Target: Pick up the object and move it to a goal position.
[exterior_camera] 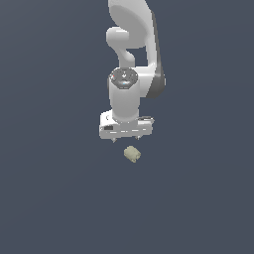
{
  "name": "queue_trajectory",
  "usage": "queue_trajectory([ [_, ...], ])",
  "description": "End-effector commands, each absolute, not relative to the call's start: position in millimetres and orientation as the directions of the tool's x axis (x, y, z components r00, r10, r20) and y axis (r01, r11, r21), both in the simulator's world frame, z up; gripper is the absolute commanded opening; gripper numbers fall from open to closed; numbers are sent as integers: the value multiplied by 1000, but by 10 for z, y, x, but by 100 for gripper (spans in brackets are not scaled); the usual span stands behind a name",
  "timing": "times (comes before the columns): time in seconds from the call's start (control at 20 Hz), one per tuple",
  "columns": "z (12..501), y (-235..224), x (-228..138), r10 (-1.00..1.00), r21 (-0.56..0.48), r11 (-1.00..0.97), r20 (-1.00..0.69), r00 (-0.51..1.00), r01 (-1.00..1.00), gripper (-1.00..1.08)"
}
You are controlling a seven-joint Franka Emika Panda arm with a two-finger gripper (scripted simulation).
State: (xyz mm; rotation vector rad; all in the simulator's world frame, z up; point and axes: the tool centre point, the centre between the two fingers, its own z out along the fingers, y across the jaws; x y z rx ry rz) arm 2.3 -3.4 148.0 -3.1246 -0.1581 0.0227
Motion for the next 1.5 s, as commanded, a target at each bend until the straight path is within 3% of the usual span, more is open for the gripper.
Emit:
queue_trajectory([
  [0.0,1428,-12,35,166,-11,-986,-13,986,166,100],
  [0.8,1060,171,113,606,-2,-795,-6,795,606,100],
  [1.45,916,256,138,749,0,-662,0,662,749,100],
])
